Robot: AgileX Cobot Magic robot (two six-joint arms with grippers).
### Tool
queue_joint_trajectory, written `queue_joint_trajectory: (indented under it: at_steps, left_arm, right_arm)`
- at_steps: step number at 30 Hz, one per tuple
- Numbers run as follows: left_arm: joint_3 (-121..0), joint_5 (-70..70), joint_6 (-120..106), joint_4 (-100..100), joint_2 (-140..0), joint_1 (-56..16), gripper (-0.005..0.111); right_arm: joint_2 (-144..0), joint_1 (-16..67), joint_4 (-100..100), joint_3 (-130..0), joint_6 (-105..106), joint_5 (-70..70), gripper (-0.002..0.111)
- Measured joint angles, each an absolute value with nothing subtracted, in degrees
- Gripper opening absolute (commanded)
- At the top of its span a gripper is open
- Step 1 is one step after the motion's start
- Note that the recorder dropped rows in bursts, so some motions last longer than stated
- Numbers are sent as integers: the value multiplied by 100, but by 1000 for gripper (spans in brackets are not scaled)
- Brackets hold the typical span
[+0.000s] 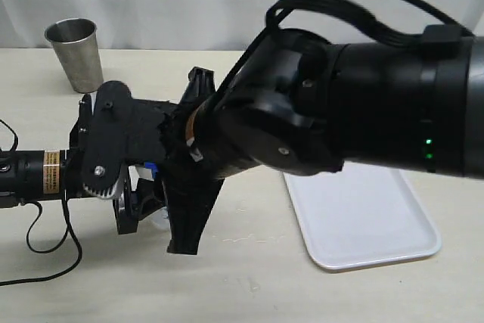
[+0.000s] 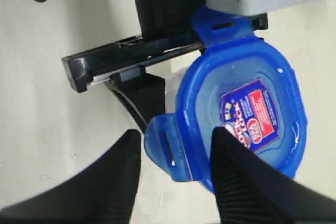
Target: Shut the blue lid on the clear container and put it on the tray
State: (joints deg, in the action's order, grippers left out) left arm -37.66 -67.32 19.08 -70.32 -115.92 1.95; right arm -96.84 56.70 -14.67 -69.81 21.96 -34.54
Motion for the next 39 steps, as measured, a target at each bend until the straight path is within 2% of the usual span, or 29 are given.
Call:
queue_joint_trajectory:
  at_steps: [3,5,10,20,27,30,33,37,39]
  left_arm:
    - [-3766,-6732,1970,-7032,-11592,187,0]
    - [-3766,-6745,2012,-7032,-11592,187,0]
    - [-3754,-6758,2101,-7045,-11592,187,0]
    - [-3754,-6819,2219,-6785,-11592,199,0]
    - [-3754,-6819,2013,-6736,-11592,199,0]
    - [-3754,-6819,1958,-6723,-11592,199,0]
    - [-3754,-6819,1948,-6723,-11592,199,0]
    - [-3754,-6819,1934,-6723,-11592,199,0]
    - [-3754,-6819,1935,-6711,-11592,199,0]
  right_arm:
    - [-9539,5345,-587,-6927,2289,-3305,56]
    - [-9458,5099,111,-6928,2394,-3327,60]
    - [-9386,4714,1513,-7057,3075,-3709,59]
    - [-9329,4692,3510,-7228,4670,-4947,59]
    - [-8879,4692,3601,-7827,4772,-5054,59]
    - [-8561,4692,3536,-8014,4402,-4612,55]
    - [-8359,4692,2571,-8082,3409,-3992,46]
    - [-8355,4692,1324,-7927,3214,-4440,46]
    - [-8458,4752,845,-7437,3358,-4684,46]
